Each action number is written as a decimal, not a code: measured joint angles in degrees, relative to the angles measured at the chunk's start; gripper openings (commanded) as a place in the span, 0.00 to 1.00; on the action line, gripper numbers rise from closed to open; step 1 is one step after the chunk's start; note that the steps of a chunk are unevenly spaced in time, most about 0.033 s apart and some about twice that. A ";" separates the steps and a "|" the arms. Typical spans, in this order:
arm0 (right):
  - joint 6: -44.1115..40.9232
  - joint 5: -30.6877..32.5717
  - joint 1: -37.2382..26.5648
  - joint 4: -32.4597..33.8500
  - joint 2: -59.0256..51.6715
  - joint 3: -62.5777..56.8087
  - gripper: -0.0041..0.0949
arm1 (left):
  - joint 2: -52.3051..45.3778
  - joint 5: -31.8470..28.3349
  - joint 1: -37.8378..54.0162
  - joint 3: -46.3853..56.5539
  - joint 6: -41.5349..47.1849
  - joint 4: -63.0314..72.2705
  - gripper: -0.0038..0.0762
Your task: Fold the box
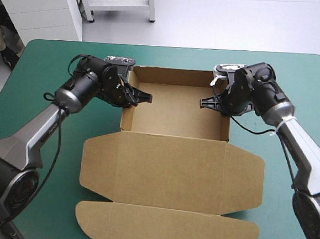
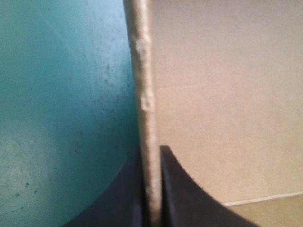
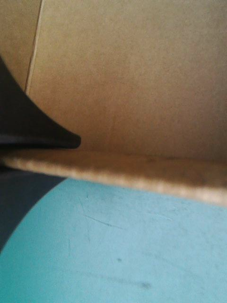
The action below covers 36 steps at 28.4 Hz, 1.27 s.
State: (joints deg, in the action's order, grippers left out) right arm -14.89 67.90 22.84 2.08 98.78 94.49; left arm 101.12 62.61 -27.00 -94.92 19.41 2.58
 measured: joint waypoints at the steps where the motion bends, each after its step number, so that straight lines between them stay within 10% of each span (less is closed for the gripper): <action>1: 0.16 0.34 -0.04 -0.49 0.98 0.00 0.02 | 1.25 0.98 0.00 -0.19 0.00 -0.05 0.04; 18: 1.87 0.79 -0.11 -3.20 8.91 0.00 0.04 | 8.40 4.11 0.05 -1.08 0.24 -1.47 0.04; 23: 2.15 1.04 -0.11 -3.16 8.91 0.00 0.22 | 9.15 4.11 0.05 -1.51 -0.03 -1.47 0.07; 30: 3.40 1.34 0.00 -4.47 8.91 0.00 0.66 | 9.81 3.55 0.05 -1.58 -2.09 -1.31 0.34; 36: 1.82 -0.31 0.06 -4.67 8.91 0.00 0.71 | 10.54 3.66 -0.08 -1.58 -2.97 -0.11 0.59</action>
State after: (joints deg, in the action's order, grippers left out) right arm -13.07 67.58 22.90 -2.59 107.69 94.49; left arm 111.66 66.27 -27.08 -96.50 16.44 2.47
